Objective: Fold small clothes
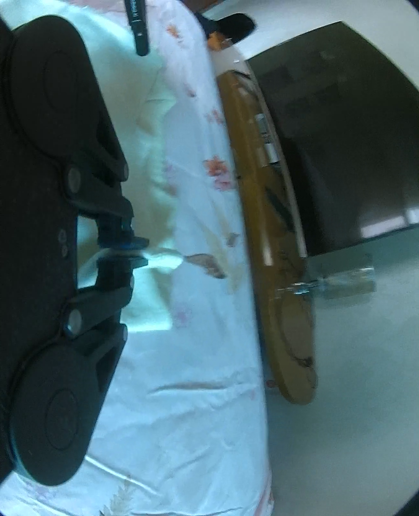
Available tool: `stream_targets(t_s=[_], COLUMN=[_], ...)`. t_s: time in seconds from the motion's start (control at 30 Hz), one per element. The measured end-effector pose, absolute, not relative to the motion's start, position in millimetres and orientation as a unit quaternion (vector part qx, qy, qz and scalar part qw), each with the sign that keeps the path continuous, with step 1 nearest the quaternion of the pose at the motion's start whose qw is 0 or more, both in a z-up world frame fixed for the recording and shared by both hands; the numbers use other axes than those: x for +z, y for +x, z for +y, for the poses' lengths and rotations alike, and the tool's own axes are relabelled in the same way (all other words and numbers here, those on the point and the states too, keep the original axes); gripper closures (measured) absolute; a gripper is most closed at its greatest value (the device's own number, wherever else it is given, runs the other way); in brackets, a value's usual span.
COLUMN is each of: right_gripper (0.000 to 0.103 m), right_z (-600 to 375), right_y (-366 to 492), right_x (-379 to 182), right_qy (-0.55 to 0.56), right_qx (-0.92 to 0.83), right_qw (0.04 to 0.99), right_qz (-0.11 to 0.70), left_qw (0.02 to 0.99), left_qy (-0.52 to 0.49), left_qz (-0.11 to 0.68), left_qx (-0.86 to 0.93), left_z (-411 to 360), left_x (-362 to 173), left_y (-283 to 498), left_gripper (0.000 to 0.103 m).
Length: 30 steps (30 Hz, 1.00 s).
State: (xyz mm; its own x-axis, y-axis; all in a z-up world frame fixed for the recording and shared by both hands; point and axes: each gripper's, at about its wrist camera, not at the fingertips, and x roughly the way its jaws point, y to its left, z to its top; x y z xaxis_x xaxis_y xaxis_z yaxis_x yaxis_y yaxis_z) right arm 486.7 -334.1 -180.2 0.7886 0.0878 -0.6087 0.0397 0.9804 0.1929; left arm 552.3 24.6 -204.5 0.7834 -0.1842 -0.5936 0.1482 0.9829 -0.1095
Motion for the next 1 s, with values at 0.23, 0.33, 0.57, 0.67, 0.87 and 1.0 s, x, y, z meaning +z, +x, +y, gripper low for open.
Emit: stream_targets(t_s=[0.23, 0.33, 0.57, 0.67, 0.87, 1.0], right_gripper=[0.098, 0.090, 0.069, 0.062, 0.062, 0.063], right_z=[-338, -340, -347, -348, -352, -349], right_y=[488, 496, 493, 492, 490, 491], right_x=[-166, -184, -190, -189, -190, -193], right_qy=[0.086, 0.095, 0.114, 0.119, 0.146, 0.138], right_qx=[-0.010, 0.006, 0.001, 0.004, 0.009, 0.006], right_qw=[0.955, 0.939, 0.932, 0.930, 0.922, 0.921], right_qz=[0.284, 0.331, 0.345, 0.347, 0.358, 0.364], left_qw=[0.946, 0.939, 0.936, 0.944, 0.929, 0.919], left_qy=[-0.080, -0.077, -0.059, -0.035, -0.035, -0.015], left_qz=[0.310, 0.324, 0.338, 0.315, 0.349, 0.370], left_qx=[-0.051, -0.088, -0.073, -0.089, -0.118, -0.136], left_z=[53, 52, 44, 38, 31, 19], left_x=[-200, -207, -215, -208, -216, -220], left_y=[571, 566, 561, 551, 553, 556], left_gripper=[0.102, 0.101, 0.000, 0.000, 0.033, 0.062])
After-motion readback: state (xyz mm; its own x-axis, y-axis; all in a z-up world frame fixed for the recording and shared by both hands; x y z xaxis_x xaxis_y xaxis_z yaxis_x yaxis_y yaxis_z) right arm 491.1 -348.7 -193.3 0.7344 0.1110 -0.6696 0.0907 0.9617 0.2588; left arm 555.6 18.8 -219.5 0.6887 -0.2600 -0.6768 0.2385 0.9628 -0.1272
